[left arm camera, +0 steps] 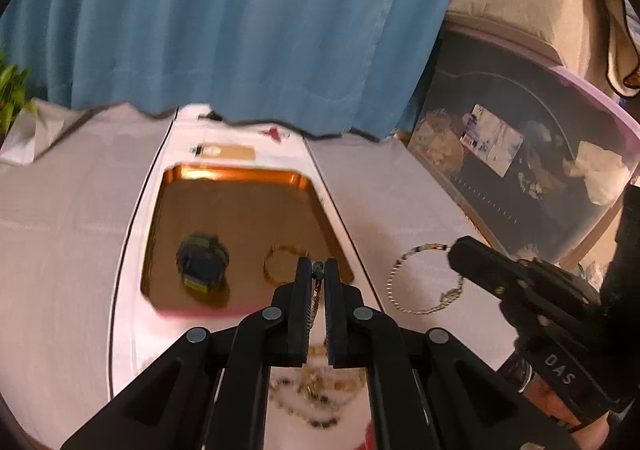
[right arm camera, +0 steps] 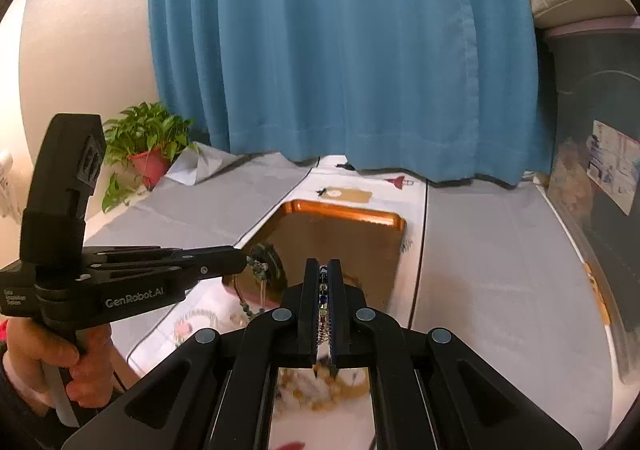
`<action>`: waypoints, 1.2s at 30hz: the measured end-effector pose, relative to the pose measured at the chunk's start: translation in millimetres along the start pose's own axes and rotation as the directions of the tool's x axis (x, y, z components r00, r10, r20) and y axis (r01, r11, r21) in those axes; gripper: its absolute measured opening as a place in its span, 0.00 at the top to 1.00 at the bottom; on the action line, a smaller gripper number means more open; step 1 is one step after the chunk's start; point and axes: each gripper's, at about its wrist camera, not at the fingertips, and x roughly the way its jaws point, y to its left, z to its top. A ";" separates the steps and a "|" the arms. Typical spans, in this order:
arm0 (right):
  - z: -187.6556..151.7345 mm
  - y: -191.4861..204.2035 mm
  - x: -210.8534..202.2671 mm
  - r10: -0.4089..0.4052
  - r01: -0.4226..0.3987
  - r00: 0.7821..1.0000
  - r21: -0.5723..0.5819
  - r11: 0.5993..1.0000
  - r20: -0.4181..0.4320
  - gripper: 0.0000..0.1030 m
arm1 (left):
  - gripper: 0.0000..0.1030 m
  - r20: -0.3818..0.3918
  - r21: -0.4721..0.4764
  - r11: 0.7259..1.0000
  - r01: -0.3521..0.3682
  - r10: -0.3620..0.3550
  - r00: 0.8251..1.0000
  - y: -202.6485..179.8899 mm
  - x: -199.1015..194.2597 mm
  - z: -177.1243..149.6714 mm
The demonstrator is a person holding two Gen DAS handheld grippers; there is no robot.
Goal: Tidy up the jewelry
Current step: 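Lift and carry both chain bracelets over the orange tray, then lower both bracelets into the tray and open both grippers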
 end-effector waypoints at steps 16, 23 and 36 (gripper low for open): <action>39.8 -15.2 41.8 0.057 -0.048 0.984 -0.057 0.997 0.170 0.96 | 0.96 0.242 -0.004 0.987 0.162 -0.156 0.958 25.5 -4.3 80.4; 22.0 -37.4 82.4 0.015 -0.011 0.991 -0.027 1.000 0.129 0.96 | 0.96 0.184 0.008 0.994 0.111 -0.111 0.977 34.3 50.6 72.8; -32.1 -74.0 184.6 0.040 -0.019 0.988 0.136 0.991 -0.152 0.96 | 0.96 -0.138 -0.003 0.987 -0.158 0.156 0.978 82.7 167.3 27.9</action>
